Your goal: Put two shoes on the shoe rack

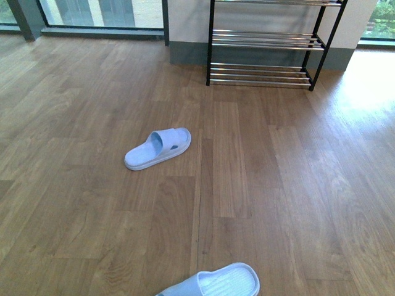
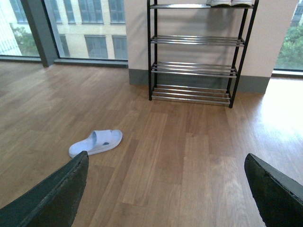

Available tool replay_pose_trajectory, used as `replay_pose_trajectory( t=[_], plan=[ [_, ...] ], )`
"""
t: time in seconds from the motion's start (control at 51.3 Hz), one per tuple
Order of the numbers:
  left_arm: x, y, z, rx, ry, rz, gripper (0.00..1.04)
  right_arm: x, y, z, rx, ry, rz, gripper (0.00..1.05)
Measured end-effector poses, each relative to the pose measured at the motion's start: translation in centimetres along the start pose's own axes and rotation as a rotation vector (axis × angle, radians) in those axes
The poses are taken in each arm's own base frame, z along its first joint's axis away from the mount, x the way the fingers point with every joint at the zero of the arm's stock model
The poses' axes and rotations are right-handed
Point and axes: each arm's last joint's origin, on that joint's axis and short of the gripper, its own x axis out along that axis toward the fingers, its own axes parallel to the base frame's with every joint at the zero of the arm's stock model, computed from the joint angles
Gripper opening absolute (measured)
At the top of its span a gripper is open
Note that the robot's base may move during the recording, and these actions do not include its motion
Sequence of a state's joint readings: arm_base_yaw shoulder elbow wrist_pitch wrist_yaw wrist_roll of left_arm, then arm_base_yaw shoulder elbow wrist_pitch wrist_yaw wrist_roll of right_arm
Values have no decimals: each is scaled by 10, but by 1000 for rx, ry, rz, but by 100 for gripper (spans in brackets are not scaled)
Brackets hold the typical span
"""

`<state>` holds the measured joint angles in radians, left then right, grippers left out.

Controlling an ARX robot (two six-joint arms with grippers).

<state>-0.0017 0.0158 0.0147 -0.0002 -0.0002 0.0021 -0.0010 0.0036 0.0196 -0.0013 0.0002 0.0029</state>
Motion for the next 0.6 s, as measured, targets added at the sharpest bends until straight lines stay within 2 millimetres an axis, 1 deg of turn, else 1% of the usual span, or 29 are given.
replay_pose_trajectory(
  t=[0.605],
  plan=[
    [0,0,0,0,0,0,95,0,0,0,0,1,0,95]
  ],
)
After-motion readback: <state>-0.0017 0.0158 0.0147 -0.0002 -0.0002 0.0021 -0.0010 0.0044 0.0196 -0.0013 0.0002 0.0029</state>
